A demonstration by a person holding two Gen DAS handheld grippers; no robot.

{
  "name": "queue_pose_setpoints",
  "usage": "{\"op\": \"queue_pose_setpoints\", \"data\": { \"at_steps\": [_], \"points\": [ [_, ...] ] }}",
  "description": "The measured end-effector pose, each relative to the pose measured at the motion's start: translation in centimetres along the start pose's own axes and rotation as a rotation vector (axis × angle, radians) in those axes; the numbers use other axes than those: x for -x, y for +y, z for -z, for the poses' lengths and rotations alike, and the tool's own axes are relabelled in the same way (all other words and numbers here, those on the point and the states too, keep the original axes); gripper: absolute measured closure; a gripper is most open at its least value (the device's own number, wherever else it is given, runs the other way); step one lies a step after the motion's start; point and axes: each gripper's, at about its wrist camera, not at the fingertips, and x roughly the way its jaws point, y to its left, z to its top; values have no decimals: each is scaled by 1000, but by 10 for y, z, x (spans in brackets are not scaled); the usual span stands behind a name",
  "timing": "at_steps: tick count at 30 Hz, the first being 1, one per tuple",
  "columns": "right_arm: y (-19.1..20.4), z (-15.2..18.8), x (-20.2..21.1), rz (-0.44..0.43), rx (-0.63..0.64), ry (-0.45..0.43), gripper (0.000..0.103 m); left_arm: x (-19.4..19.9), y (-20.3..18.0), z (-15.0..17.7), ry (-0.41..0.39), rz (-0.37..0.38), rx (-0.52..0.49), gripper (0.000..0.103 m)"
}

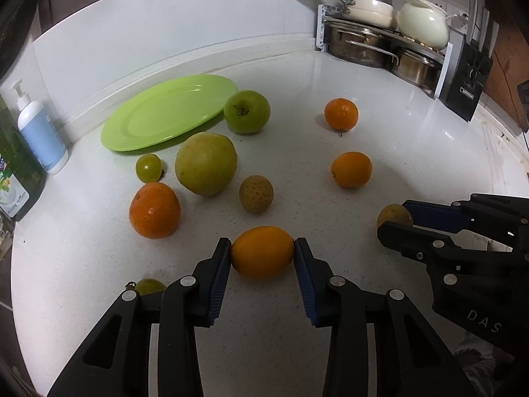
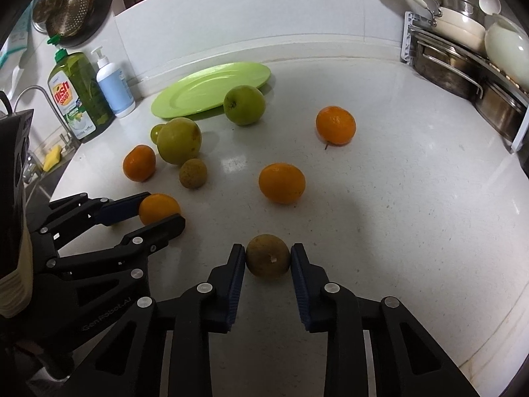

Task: Organize fruits
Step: 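Carry the orange and kiwi in both tools over the green plate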

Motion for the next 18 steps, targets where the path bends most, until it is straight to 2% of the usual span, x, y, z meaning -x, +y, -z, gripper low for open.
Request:
{"op": "queue_pose_setpoints", "data": {
  "at_steps": [11, 18],
  "points": [
    [7, -19, 17, -38, 46, -52, 73, 33, 11, -13, -67, -38, 69, 65],
    [15, -43, 30, -88, 81, -114, 73, 59, 25, -30, -115, -101, 106, 65]
  ]
}}
